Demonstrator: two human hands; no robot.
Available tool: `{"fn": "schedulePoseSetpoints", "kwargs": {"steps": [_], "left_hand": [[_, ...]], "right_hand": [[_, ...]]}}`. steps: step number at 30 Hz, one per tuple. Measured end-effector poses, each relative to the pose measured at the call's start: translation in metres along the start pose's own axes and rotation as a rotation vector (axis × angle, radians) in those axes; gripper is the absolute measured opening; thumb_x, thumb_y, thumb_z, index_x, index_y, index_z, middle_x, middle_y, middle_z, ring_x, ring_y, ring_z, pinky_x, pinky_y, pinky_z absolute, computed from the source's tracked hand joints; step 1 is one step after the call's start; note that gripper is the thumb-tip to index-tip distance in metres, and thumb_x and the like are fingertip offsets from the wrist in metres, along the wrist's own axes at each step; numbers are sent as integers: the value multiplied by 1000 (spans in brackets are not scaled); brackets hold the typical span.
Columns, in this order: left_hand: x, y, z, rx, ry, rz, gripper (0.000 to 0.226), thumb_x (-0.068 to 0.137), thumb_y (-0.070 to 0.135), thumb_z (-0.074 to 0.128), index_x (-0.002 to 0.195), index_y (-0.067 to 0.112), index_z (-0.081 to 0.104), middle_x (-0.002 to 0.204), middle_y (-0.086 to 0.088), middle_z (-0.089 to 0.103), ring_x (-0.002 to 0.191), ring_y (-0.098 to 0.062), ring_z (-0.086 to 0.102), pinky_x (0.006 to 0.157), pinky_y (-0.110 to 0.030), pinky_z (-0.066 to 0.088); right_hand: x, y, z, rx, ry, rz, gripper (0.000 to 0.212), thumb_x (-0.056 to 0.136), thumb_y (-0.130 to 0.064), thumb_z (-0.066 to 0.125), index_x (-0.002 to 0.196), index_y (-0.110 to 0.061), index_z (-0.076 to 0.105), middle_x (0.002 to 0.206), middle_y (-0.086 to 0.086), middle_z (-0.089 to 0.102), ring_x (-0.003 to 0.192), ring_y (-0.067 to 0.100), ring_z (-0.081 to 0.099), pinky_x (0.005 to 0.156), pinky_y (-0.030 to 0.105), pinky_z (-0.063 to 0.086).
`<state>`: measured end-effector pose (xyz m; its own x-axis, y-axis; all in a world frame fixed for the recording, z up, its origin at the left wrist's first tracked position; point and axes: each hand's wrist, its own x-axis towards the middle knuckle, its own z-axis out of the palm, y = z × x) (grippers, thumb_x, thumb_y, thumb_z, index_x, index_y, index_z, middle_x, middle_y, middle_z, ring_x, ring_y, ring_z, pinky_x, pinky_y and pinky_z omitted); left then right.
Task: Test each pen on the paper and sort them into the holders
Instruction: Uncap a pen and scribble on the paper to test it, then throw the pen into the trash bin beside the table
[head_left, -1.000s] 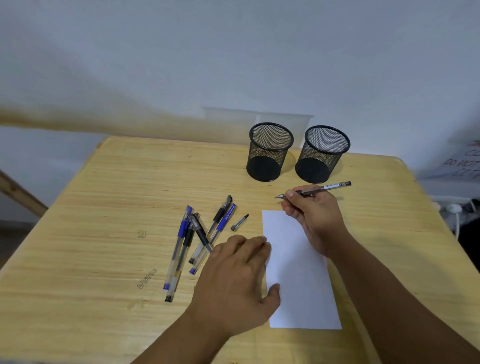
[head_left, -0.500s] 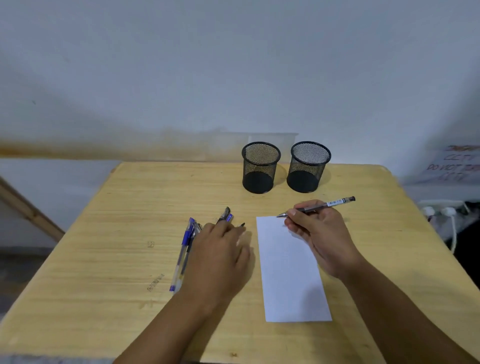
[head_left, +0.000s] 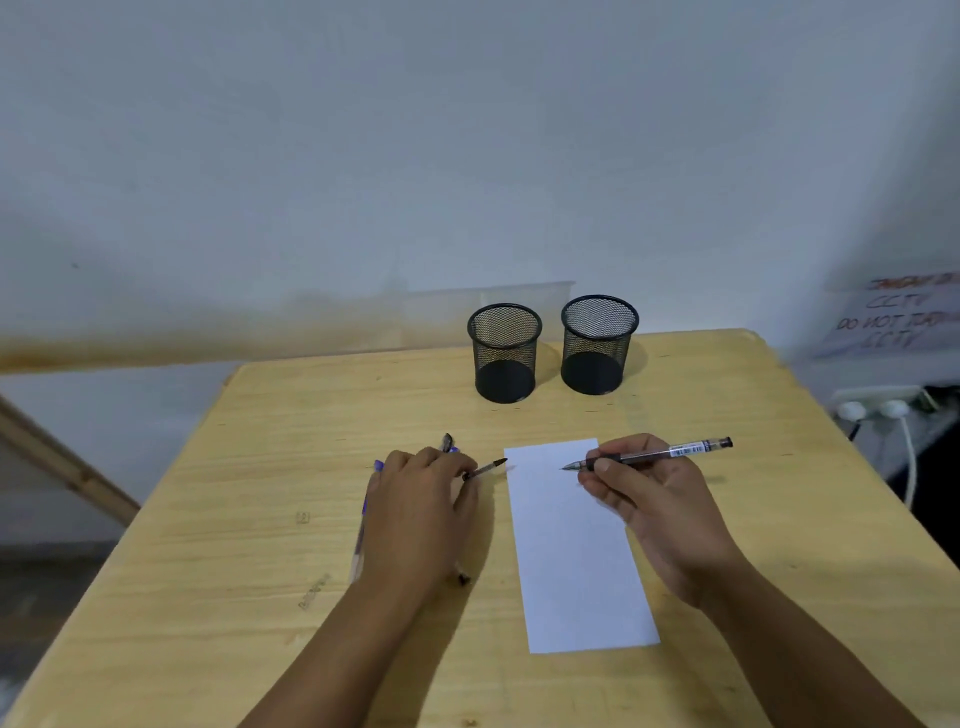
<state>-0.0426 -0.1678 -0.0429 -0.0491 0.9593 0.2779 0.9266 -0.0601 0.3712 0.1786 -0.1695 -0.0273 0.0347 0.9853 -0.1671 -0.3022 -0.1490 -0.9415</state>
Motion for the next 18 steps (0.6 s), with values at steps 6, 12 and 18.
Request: {"fn": "schedulePoseSetpoints", "kwargs": {"steps": [6, 12, 18], "left_hand": [[-9, 23, -7, -164, 21, 79, 15, 91, 34, 66, 105, 37, 72, 88, 21, 71, 87, -13, 55, 76, -28, 41], [-13, 39, -1, -254, 2, 159, 17, 90, 32, 68, 106, 32, 74, 96, 18, 73, 89, -12, 56, 82, -12, 30], [-14, 57, 3, -300, -33, 213, 18, 88, 29, 71, 105, 30, 75, 95, 17, 73, 88, -13, 56, 83, -5, 31]], "right_hand": [[-9, -9, -5, -109, -1, -123, 12, 85, 1, 68, 90, -10, 68, 87, 13, 75, 87, 29, 72, 86, 40, 56], [-16, -10, -14, -165, -13, -202, 18, 81, 6, 71, 89, -9, 66, 86, 12, 75, 83, 23, 72, 78, 32, 55], [-23, -7, -26, -195, -3, -214, 15, 81, 5, 73, 88, -8, 70, 83, 10, 76, 79, 19, 71, 75, 29, 54]]}}
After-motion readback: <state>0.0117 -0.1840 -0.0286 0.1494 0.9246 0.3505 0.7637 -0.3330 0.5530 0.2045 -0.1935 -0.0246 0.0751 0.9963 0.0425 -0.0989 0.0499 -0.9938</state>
